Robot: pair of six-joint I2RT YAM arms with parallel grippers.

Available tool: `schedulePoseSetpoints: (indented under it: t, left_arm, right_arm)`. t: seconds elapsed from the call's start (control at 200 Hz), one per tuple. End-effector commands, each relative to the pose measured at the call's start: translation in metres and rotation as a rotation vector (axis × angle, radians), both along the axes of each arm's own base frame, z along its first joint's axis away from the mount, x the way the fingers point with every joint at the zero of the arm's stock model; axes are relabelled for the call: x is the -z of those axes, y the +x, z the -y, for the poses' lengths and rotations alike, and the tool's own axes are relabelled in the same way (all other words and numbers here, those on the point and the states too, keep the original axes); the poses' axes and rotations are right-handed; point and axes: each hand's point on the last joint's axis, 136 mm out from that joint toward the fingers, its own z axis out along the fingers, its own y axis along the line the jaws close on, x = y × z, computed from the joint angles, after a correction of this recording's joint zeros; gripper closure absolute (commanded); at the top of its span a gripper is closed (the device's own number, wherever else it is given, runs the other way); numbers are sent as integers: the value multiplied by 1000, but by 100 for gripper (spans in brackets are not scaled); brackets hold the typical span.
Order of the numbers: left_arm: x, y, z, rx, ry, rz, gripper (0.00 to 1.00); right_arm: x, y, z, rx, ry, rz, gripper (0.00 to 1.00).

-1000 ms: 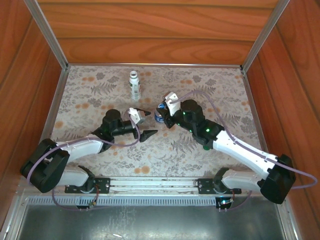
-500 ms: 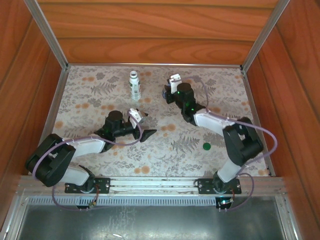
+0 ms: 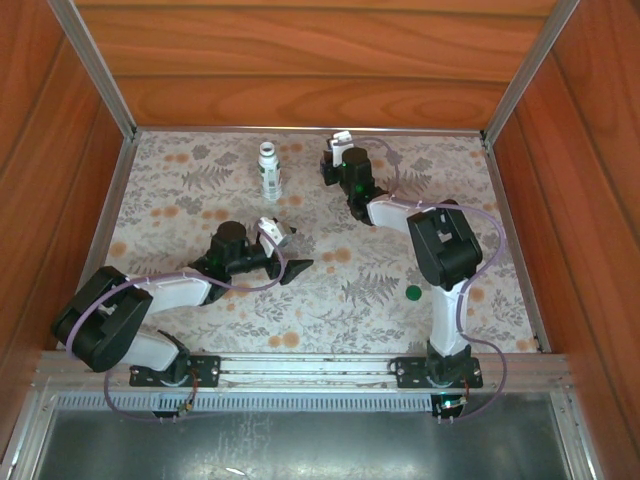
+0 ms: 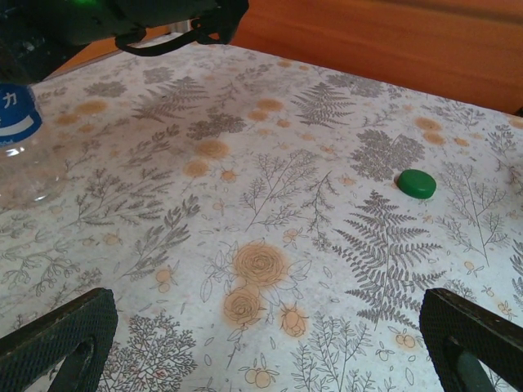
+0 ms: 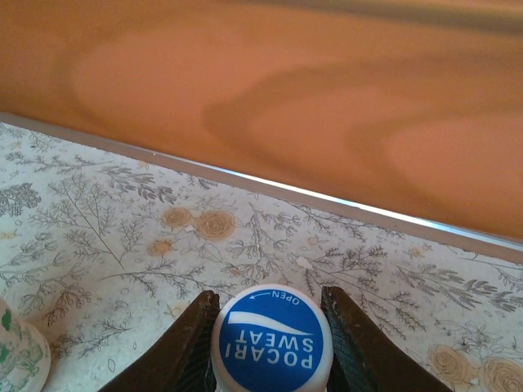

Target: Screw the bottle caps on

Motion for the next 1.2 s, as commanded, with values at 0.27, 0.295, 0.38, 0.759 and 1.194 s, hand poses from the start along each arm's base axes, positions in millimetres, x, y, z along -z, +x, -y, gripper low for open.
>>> schedulePoseSetpoints:
  t: [0.27,0.295,0.38,0.759,1.194]
  left_arm:
    - [-7,9,1,-22,-22,-3,0]
    - [-7,10,1,-27,-23,-4,0]
    - [-8,12,-2,-39,-25,-5,0]
    - [-18,60,-34,-235,-46,-14,0]
    - [-22,158,-89,-604,9,51,0]
  right_arm:
    - [-8,1,12,19,27,-2,54]
    - [-10,1,12,16,22,2,51]
    - [-15,-2,14,12,8,7,43]
    - [-49,-39,42,50,12,7,10]
    - [-60,-144,35,-258,77,-95,0]
